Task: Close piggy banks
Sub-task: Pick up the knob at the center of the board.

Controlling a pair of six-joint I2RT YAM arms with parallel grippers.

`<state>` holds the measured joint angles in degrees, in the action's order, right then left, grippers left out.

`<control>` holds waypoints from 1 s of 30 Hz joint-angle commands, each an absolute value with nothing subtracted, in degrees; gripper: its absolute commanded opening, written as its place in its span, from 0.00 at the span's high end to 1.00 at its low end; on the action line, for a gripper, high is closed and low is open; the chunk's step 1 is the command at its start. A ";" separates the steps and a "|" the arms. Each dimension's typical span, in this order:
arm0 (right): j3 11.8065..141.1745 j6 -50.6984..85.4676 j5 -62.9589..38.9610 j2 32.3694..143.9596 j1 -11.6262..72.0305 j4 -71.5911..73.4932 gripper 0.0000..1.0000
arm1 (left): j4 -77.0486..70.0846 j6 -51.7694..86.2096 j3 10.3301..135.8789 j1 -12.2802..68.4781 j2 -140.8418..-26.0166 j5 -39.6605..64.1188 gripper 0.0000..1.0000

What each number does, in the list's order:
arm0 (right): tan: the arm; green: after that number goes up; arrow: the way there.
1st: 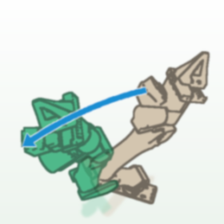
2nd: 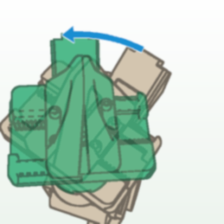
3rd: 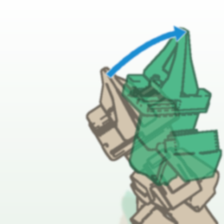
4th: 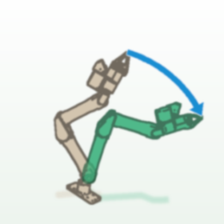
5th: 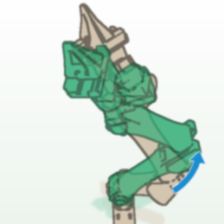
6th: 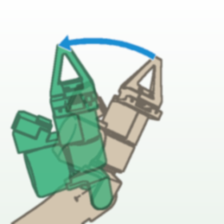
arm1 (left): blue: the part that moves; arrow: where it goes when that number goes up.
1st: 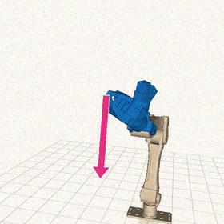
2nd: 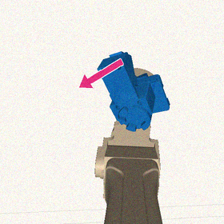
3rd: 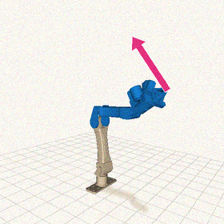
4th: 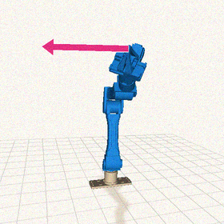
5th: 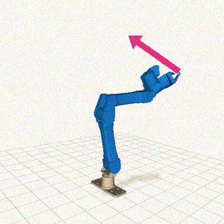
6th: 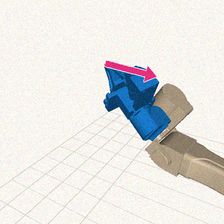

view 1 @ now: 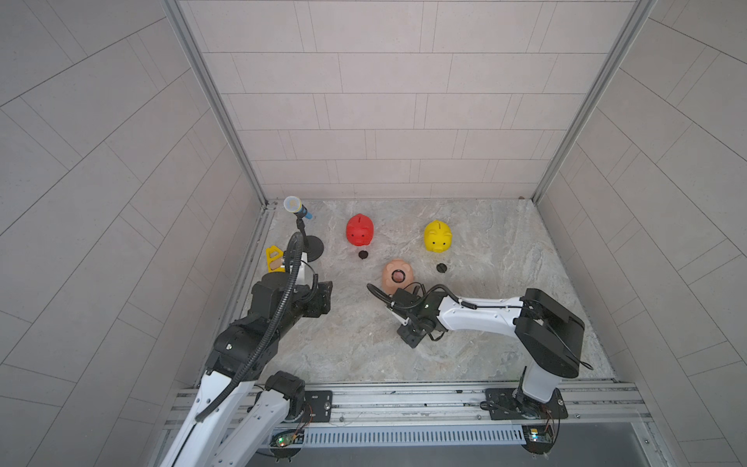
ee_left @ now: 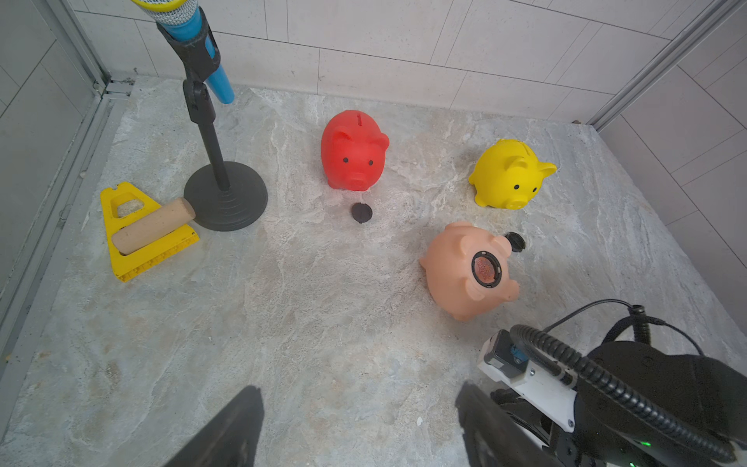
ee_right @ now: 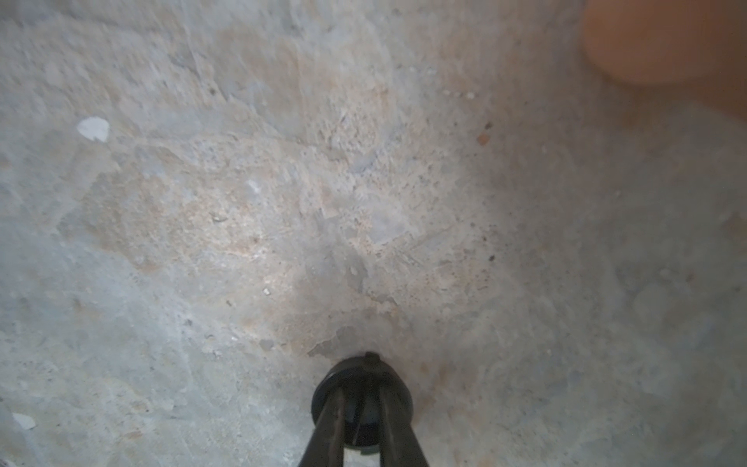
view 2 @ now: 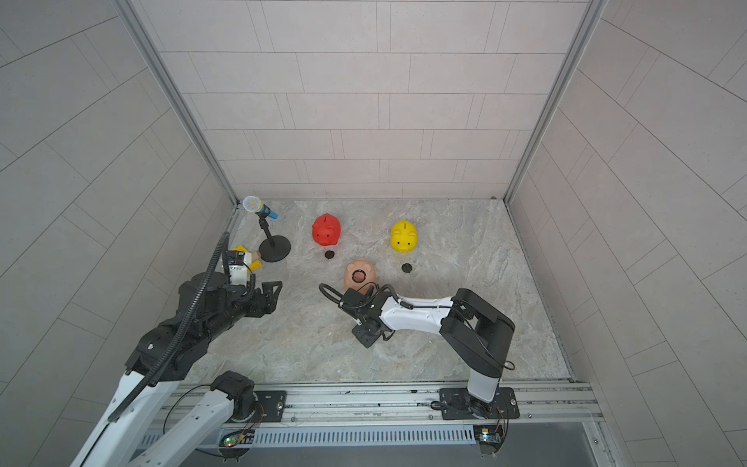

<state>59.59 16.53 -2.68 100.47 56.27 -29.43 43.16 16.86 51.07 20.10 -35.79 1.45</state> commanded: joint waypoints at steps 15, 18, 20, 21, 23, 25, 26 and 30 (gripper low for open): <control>58.86 19.02 1.45 101.75 56.41 -34.28 1.00 | 42.43 16.08 50.58 19.62 -35.42 1.78 0.18; 58.39 20.43 1.68 100.33 56.43 -33.99 1.00 | 42.52 16.06 50.61 19.67 -35.27 1.81 0.18; 57.80 21.61 1.72 99.33 56.26 -33.56 1.00 | 42.53 16.05 50.62 19.62 -35.16 1.75 0.18; 57.58 22.00 1.76 98.94 56.27 -33.36 1.00 | 42.54 16.07 50.58 19.61 -35.16 1.73 0.18; 56.92 22.94 1.83 97.88 56.09 -33.12 1.00 | 42.54 16.00 50.55 19.63 -35.07 1.72 0.18; 56.43 23.73 1.45 96.88 55.82 -32.88 1.00 | 42.54 16.05 50.60 19.65 -35.07 1.73 0.18; 56.27 24.26 1.48 96.37 55.66 -32.78 1.00 | 42.54 16.04 50.60 19.66 -35.07 1.74 0.18; 54.52 26.87 1.68 94.01 54.70 -31.97 1.00 | 42.48 16.08 50.60 19.61 -34.96 1.69 0.18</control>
